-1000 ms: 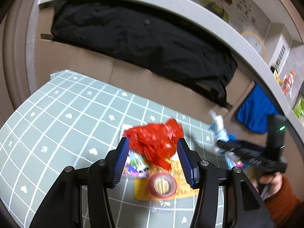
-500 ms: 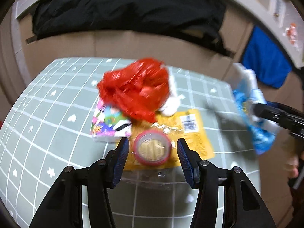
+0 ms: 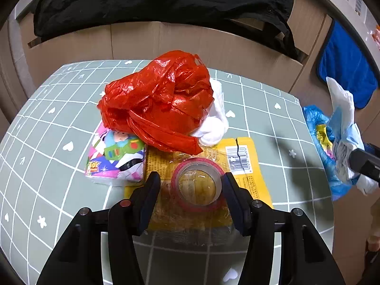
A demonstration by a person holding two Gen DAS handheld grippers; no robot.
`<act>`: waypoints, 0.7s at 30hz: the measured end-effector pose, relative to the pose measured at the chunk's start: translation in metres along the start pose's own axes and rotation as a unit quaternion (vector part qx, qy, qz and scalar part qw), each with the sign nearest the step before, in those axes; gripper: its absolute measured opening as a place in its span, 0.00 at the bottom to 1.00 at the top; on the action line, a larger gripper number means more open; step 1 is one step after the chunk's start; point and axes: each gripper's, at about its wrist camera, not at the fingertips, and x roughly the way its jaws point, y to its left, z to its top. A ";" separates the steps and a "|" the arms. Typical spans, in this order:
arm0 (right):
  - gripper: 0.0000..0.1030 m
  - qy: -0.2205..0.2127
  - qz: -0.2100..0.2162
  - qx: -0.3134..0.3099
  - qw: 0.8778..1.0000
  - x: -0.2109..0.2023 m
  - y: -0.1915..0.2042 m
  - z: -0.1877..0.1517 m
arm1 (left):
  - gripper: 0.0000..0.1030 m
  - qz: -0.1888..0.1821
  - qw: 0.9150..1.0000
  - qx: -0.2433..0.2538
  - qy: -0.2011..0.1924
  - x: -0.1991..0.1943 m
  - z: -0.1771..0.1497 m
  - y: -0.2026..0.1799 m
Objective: Collect trash
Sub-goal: 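Grasp the clear-wrapped red tape roll with the left tool while the right tool holds the bag bundle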
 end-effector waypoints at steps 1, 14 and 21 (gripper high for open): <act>0.43 0.000 -0.002 0.001 1.000 0.000 0.000 0.000 | 0.54 -0.005 1.000 -0.005 0.003 0.002 0.001 0.001; 0.43 0.002 -0.013 0.017 1.000 -0.007 -0.012 -0.005 | 0.55 -0.099 0.994 0.029 0.045 -0.008 -0.005 -0.013; 0.43 -0.003 -0.029 0.001 1.000 -0.014 -0.012 -0.005 | 0.55 -0.052 0.993 0.108 0.022 -0.022 -0.009 -0.041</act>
